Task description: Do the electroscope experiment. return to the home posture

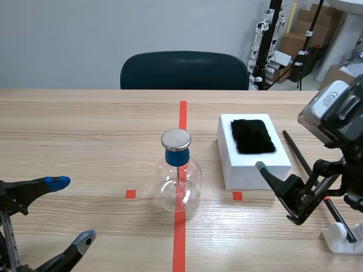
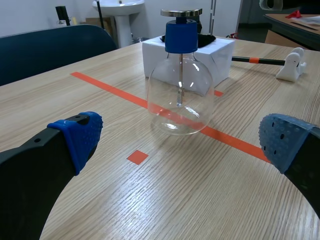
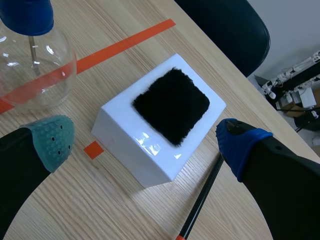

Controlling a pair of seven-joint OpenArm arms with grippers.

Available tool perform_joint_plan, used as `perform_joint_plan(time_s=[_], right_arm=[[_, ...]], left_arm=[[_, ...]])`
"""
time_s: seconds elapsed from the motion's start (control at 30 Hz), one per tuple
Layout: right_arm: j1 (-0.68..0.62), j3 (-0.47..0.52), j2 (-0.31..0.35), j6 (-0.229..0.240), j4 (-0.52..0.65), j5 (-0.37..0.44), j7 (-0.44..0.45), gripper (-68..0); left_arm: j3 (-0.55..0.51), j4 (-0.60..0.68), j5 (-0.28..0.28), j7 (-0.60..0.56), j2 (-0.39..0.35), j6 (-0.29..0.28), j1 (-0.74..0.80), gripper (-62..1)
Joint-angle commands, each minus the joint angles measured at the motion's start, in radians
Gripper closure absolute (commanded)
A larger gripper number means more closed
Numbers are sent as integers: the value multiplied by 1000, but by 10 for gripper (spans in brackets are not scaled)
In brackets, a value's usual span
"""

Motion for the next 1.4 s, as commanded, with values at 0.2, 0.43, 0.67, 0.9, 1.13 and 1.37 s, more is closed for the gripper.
perform_joint_plan(time_s=[0.2, 0.43, 0.67, 0.9, 1.13, 1.37], right_arm=[[10, 6, 0, -7, 3, 7, -22, -578], [5, 6, 0, -8, 3, 7, -21, -578], [-117, 47, 0, -15, 3, 40, 132, -578], [-229, 104, 0, -16, 3, 88, 267, -578], [-322, 172, 0, -19, 3, 193, 391, -578], [-399, 188, -1, -18, 3, 210, 456, -578]], left_arm=[[-8, 10, -10, -14, -6, -1, -3, -623], [-8, 10, -10, -14, -6, -1, -3, -623], [-20, 11, -53, -17, -16, -6, -2, -623], [-100, 67, -94, 1, -48, -46, 31, -623], [-203, 251, -158, 109, -62, -6, 167, -623], [-212, 432, -184, 220, -61, 130, 299, -623]])
